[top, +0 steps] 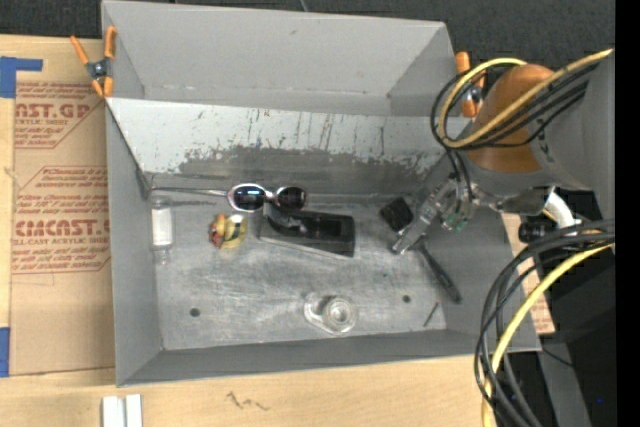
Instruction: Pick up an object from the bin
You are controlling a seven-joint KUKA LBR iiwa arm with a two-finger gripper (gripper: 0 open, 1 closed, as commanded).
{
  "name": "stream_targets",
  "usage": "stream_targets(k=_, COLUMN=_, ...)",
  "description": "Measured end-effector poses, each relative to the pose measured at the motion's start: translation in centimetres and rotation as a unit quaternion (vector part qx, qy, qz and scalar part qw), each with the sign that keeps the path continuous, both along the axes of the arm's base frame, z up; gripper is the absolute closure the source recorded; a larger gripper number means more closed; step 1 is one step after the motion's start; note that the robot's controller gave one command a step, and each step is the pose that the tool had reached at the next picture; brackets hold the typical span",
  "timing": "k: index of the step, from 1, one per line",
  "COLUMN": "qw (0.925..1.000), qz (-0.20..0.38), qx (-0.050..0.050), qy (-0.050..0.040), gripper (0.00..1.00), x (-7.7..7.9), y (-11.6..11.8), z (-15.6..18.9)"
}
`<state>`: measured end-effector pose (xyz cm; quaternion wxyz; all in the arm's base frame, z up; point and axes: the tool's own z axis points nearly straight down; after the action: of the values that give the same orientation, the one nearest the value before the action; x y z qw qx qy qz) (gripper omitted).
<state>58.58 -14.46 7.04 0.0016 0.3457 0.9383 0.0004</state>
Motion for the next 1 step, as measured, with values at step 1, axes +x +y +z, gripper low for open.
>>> stream_targets(k=1, qw=1.0, qz=0.0, qx=0.0, qy=0.0, gripper=1.0, x=0.0, y=0.0, z=0.0)
